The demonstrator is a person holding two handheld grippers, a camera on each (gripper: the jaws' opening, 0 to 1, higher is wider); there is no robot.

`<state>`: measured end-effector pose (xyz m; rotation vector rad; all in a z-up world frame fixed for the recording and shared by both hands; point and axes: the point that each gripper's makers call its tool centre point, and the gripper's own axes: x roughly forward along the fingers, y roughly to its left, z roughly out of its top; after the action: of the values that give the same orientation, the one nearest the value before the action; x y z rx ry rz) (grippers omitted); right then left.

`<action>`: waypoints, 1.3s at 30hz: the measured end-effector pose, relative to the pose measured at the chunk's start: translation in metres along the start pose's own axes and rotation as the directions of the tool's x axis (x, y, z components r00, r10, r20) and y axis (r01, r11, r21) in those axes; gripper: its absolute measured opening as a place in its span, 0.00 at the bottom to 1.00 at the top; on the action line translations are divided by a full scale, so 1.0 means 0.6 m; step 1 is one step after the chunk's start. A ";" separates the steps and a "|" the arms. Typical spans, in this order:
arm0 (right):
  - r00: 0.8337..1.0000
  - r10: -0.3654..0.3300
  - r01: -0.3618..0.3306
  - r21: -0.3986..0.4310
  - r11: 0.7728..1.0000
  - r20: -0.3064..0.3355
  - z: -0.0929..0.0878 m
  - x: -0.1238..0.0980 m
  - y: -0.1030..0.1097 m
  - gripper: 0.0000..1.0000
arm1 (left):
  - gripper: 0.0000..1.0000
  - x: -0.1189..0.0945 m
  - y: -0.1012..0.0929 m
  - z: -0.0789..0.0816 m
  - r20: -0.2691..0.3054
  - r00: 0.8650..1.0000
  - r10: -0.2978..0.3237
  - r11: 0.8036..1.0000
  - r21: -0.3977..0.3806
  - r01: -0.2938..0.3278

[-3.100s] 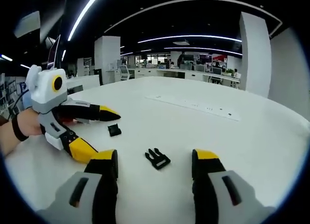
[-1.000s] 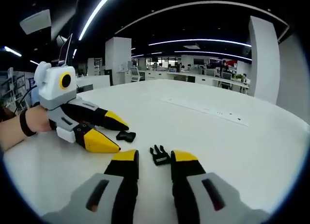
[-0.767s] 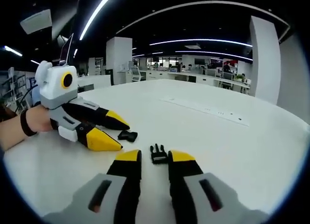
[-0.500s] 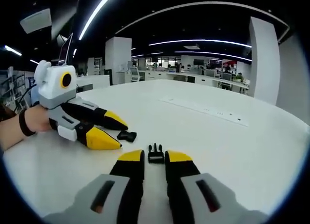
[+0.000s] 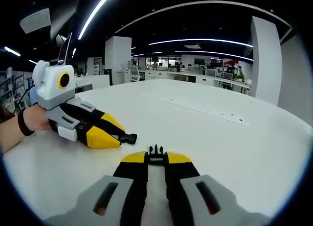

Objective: Snap the two parts of the plastic buckle together until the buckle closes and remains connected.

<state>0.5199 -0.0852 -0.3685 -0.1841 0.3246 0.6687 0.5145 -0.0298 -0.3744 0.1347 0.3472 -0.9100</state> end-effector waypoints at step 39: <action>0.990 -0.123 0.126 0.038 0.991 -0.062 -0.001 -0.011 -0.007 0.10 | 0.10 -0.006 0.003 0.000 -0.033 0.996 0.081 0.996 -0.034 -0.082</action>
<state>0.5176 -0.0923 -0.3664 -0.1830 0.3806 0.5330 0.5138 -0.0261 -0.3735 0.1301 0.3843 -0.8215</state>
